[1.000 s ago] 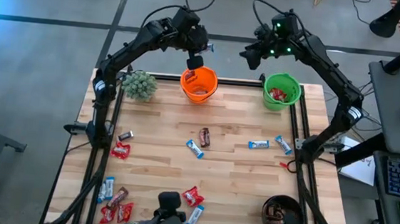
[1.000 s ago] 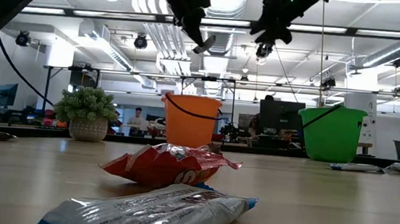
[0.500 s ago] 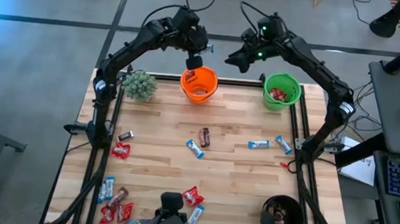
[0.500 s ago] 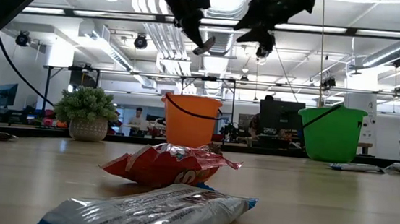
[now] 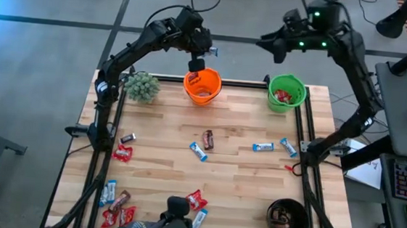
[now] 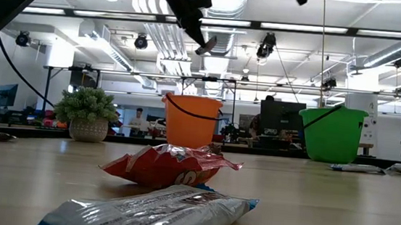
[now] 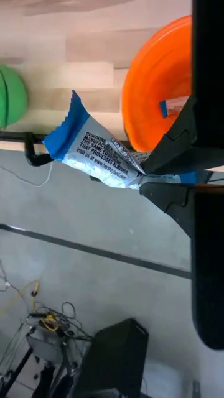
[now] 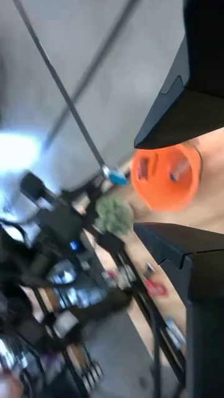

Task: Organize candy in baskets
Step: Put the white chocolate bar into the orange bucket

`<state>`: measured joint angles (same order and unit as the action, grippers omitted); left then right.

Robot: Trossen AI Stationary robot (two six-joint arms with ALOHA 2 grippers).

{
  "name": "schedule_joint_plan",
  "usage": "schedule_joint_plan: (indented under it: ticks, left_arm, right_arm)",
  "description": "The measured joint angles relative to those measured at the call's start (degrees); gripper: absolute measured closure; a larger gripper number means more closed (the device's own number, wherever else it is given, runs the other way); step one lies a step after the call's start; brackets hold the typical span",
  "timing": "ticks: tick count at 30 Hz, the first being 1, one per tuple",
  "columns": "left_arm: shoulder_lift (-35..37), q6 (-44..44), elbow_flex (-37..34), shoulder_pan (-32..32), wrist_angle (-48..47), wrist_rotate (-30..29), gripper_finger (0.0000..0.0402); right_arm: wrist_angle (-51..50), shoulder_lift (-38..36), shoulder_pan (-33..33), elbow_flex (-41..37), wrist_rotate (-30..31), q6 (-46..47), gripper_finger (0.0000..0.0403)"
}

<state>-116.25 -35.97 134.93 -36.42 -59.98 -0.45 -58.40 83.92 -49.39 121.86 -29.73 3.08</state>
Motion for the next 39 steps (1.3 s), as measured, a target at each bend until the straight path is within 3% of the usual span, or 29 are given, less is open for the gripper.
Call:
schedule_joint_plan:
  ticks: [18,24,39]
  left_arm:
    - [0.0,2.0,0.0,1.4,6.6,4.3,0.0402]
    - [0.0,2.2,0.0,2.4,8.6,4.3,0.0402]
    - [-0.2,2.6,0.0,2.2,10.9,4.0,0.0402]
  right_arm:
    - [9.7,10.8,1.1,-5.6,2.2,-4.2,0.0211]
    - [13.0,12.9,1.5,-5.3,-4.8,-1.6,0.0211]
    - [16.1,13.8,4.8,-5.3,-4.8,-0.1,0.0211]
